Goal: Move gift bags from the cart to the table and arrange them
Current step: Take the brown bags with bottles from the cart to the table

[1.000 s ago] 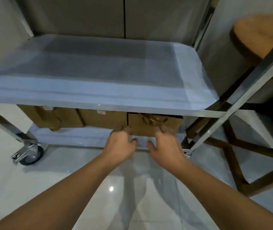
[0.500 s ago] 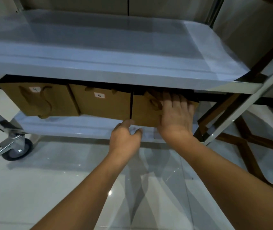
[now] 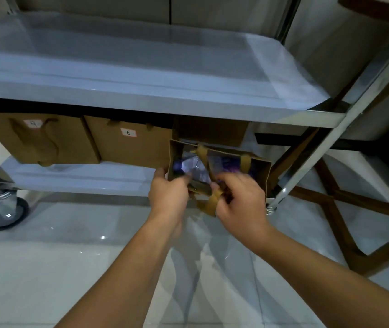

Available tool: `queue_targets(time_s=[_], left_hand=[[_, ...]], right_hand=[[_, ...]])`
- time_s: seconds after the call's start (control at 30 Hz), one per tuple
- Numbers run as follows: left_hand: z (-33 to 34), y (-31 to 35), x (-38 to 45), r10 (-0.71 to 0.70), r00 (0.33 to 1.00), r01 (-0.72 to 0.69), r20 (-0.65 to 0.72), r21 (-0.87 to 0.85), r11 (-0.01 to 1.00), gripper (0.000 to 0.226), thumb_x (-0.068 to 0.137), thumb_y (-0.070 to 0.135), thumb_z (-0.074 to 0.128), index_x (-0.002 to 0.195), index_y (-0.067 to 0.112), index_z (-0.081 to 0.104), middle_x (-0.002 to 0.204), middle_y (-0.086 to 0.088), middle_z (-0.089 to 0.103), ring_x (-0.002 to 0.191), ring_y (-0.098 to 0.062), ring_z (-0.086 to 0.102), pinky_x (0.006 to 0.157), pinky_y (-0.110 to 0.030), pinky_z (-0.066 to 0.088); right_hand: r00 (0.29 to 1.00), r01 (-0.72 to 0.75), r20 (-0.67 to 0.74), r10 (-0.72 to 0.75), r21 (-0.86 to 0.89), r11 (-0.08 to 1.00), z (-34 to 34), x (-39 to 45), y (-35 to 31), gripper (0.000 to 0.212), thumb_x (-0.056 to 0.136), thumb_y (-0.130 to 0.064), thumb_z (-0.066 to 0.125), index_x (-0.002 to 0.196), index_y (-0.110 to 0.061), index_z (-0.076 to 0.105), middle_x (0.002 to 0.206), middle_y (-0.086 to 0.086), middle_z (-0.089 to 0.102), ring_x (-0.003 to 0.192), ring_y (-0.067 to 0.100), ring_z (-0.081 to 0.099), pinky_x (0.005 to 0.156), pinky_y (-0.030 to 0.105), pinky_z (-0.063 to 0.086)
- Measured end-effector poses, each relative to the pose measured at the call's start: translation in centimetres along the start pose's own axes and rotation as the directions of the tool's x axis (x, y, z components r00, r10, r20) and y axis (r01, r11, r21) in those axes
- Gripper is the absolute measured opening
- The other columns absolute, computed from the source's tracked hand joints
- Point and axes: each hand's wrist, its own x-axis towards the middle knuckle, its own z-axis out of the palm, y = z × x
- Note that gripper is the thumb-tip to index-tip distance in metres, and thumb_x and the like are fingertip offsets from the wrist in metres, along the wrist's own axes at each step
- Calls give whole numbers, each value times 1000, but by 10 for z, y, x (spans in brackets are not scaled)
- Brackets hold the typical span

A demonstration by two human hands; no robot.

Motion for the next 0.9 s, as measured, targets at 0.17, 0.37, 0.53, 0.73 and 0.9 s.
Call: queue_targets(time_s=[0.17,0.37,0.53,0.73,0.9], left_hand=[[-4,-7,1,-22,995,28,-97,51,998,49,84,-6,53,118,29,59,102,-8,71,90,-28,71,73,-48,64],[-8,-13,1,-39,989,53,-141,102,993,36,84,-1,52,103,29,59,100,-13,70,88,-30,71,73,-52,63],[-10,-15,7,-9,981,32,-193,119,992,2,92,24,59,93,24,60,100,-14,70,89,-32,68,76,-48,62],[-17,-16,-40,98,939,13,-330,318,948,9,96,21,56,88,22,59,89,-1,66,90,-25,64,85,-43,55],[-33,3,-97,-134,867,313,-480,316,896,7,76,23,57,82,19,58,87,-7,65,87,-34,65,82,-48,58]], right_hand=[[951,-201,188,244,-222,954,-1,14,-6,56,82,-14,68,137,-20,56,119,12,61,111,34,57,92,43,51],[936,-163,271,225,-235,958,1,17,-24,24,97,-43,60,111,-29,73,100,6,67,100,29,60,84,37,50],[940,311,-157,-302,37,950,-4,-16,-33,24,82,-15,74,63,-7,60,75,9,55,69,22,45,61,33,37],[933,323,-249,-259,264,909,-41,-30,-65,36,80,-3,73,54,-8,49,58,8,50,63,26,48,70,36,35],[992,-54,-85,93,383,922,-88,-19,-95,45,81,-10,72,53,-14,37,50,-4,33,51,15,30,63,32,31]])
